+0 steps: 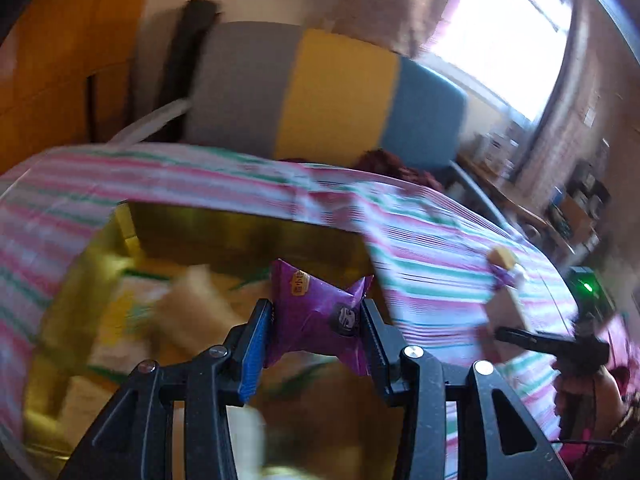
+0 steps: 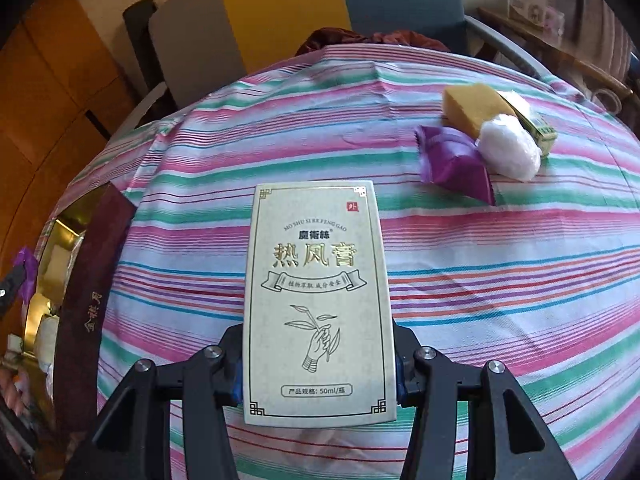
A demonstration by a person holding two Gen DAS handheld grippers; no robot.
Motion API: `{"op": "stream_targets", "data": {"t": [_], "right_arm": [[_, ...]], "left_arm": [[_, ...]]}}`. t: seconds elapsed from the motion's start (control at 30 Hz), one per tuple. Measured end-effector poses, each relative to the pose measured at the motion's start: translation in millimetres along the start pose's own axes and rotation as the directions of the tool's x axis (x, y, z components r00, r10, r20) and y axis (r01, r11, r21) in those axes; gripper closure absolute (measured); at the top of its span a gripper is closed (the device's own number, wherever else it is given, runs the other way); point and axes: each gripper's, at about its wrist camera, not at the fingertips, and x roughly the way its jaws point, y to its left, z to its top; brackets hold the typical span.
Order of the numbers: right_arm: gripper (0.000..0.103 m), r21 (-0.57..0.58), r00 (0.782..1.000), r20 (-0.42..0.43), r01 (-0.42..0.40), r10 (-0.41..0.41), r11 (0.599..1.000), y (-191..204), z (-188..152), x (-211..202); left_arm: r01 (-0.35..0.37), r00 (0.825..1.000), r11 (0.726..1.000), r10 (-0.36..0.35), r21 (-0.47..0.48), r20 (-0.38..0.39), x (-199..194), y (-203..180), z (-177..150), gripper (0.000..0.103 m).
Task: Organize objects
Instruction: 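Lower the purple packet into the gold tray and open the left tool while the right tool carries the box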
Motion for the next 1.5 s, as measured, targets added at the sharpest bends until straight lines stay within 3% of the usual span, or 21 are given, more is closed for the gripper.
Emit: {"op": "stream_targets", "data": {"t": [0.13, 0.27, 0.6, 0.73, 0.87, 0.97, 1.17, 1.33, 1.5], "right_arm": [[0.051, 0.006, 0.999, 0.004, -0.034, 0.034, 0.999, 16.7, -1.8, -7.5], [0.051, 0.01, 0.99, -0.007, -0.14, 0.14, 0.99, 42.8, -9.7, -21.2], [0.051, -0.073, 0.944, -0.04, -0.331, 0.329, 0.941, 162.5, -26.6, -48.9], [0.051, -0.073, 0.943, -0.042, -0.333, 0.331, 0.94, 206.2, -32.4, -43.2], [0.051, -0.091, 0.94, -0.082, -0.338, 0.332, 0.937, 236.0, -37.6, -29.7], [0.051, -0.101, 0.944, -0.109, -0.322, 0.311, 0.941, 245.7, -40.2, -18.8], [0.051, -0.128, 0.96, -0.131, -0.263, 0.247, 0.956, 253.3, -44.5, -8.6], [0.051, -0.142, 0.969, -0.136, -0.227, 0.209, 0.963, 257.4, -42.2, -5.0], [0.051, -0.203, 0.986, -0.118, -0.138, 0.115, 0.969, 266.8, -40.6, -1.5]], "left_arm": [[-0.062, 0.998, 0.995, 0.063, -0.074, 0.008, -2.0, 44.7, 3.9, 0.059], [-0.128, 0.992, 0.985, 0.128, -0.114, -0.008, 9.1, 82.0, 11.5, 0.059], [-0.161, 0.985, 0.966, 0.146, -0.201, -0.09, 25.6, 123.8, 14.9, 0.05], [-0.126, 0.989, 0.965, 0.103, -0.232, -0.108, 19.2, 127.3, 8.3, 0.047], [-0.119, 0.991, 0.973, 0.104, -0.195, -0.087, 8.6, 121.1, 3.5, 0.045], [-0.125, 0.992, 0.979, 0.118, -0.162, -0.054, -2.7, 116.8, 3.2, 0.04], [-0.152, 0.987, 0.972, 0.158, -0.179, 0.019, -28.1, 117.3, 4.9, 0.039], [-0.185, 0.982, 0.972, 0.19, -0.146, 0.021, -37.6, 109.6, -3.1, 0.039], [-0.15, 0.988, 0.977, 0.153, -0.154, 0.011, -45.0, 106.9, -11.7, 0.039]]}}
